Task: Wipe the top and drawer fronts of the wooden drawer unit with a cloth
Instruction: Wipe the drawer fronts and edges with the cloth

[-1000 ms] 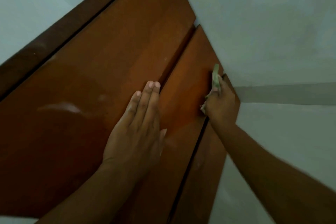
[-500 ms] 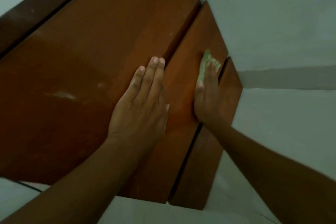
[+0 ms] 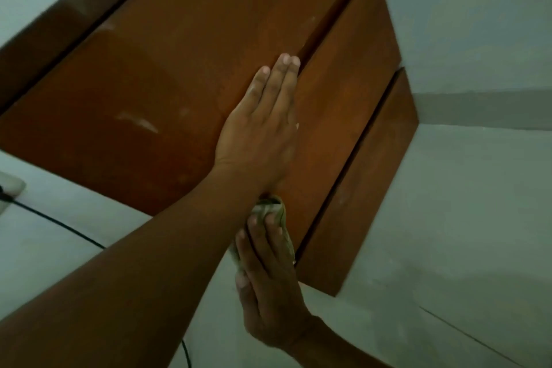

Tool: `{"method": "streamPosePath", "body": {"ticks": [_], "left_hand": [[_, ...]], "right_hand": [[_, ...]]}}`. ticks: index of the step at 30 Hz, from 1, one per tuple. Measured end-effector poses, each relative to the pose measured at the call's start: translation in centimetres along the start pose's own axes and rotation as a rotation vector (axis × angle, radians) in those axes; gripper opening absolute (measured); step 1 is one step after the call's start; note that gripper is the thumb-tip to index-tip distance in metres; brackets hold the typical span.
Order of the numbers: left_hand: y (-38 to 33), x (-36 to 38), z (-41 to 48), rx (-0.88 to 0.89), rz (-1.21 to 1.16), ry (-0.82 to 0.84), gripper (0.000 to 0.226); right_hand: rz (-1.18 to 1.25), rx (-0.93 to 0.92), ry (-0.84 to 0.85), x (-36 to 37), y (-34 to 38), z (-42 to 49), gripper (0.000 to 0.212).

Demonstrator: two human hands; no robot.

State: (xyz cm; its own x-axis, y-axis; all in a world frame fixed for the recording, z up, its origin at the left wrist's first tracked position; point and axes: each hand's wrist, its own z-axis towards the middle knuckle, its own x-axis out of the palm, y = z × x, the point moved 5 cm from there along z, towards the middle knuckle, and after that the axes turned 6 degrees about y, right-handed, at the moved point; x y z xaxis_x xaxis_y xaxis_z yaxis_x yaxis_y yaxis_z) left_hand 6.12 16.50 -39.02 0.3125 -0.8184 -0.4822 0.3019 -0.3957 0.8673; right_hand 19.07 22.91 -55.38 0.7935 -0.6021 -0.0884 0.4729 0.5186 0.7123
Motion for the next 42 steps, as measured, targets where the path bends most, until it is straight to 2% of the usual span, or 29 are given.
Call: {"method": "streamPosePath", "body": {"ticks": [4, 6, 12, 16, 20, 22, 25, 29, 35, 42], "left_hand": [[-0.1, 0.0, -0.6, 0.025, -0.047, -0.017, 0.062], [0.0, 0.3, -1.3, 0.054, -0.055, -0.011, 0.062], [0.2, 0.6, -6.3, 0.145, -0.077, 0.122, 0.067], [-0.9, 1.7, -10.8, 0.089, -0.186, 0.241, 0.067], [-4.5, 2.7, -14.5, -0.016, -0.365, 0.380, 0.075], [-7.3, 3.1, -15.9, -0.061, -0.478, 0.470, 0.077], [-11.5, 3.6, -17.7, -0.144, -0.719, 0.553, 0.075], [-16.0, 4.4, -19.5, -0.300, -0.980, 0.466, 0.075], [-17.7, 5.2, -17.6, -0.480, -1.021, 0.320, 0.077], [-17.7, 6.0, -17.0, -0.611, -1.066, 0.397, 0.083]], "right_hand": [[-0.185, -0.199, 0.064, -0.8, -3.3, 1.1, 0.062], [-0.210, -0.232, 0.036, -1.8, -4.8, 2.0, 0.060], [-0.130, 0.199, -0.226, -6.4, -8.5, 6.2, 0.052], [-0.207, 0.382, -0.449, -10.3, -9.9, 9.9, 0.043], [0.000, 0.655, -0.395, -14.3, -10.8, 11.3, 0.042], [0.054, 0.718, -0.333, -15.1, -11.3, 10.9, 0.042], [0.069, 0.696, -0.270, -16.2, -11.0, 9.5, 0.041], [0.035, 0.737, -0.143, -18.2, -11.2, 6.1, 0.037], [-0.068, 0.588, -0.036, -19.5, -9.6, 5.0, 0.042], [-0.107, 0.341, -0.013, -17.4, -6.2, 8.9, 0.042]]}}
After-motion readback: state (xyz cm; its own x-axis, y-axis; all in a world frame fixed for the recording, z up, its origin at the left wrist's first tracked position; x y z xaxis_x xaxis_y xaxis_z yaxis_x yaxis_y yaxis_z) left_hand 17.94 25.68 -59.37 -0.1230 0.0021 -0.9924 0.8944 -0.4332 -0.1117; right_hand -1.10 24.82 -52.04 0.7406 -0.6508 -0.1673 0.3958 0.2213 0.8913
